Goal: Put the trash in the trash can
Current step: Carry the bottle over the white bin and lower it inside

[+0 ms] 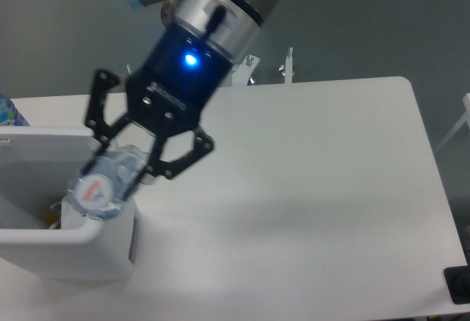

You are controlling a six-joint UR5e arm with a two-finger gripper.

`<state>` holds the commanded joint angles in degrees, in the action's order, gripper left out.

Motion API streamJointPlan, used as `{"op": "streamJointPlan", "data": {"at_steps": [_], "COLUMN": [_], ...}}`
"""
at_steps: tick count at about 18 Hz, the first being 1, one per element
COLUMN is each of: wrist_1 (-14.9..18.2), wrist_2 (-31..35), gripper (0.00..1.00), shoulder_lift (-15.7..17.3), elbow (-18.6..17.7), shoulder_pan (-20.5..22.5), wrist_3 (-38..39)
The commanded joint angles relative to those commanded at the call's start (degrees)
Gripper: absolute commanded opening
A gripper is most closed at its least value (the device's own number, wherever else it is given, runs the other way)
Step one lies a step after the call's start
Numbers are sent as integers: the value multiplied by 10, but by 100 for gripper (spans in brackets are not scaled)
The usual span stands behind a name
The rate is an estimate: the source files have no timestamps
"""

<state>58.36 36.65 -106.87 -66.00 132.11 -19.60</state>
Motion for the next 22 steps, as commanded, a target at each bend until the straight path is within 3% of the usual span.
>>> {"op": "streamJointPlan", "data": {"at_steps": [7, 12, 14, 15, 16, 17, 22], "wrist_1": [-49, -59, -62, -62, -62, -62, -62], "wrist_2": [1, 1, 1, 1, 1, 1, 1], "gripper": [35, 39, 53, 66, 88, 100, 100], "shoulder_lift": [3, -6, -6, -6, -6, -6, -4], "elbow": [-62, -69, -79, -82, -84, -87, -90], "shoulder_pan": [-43, -55, -56, -56, -56, -56, -57], "wrist_3": [-4, -5, -5, -5, -5, -6, -6]}}
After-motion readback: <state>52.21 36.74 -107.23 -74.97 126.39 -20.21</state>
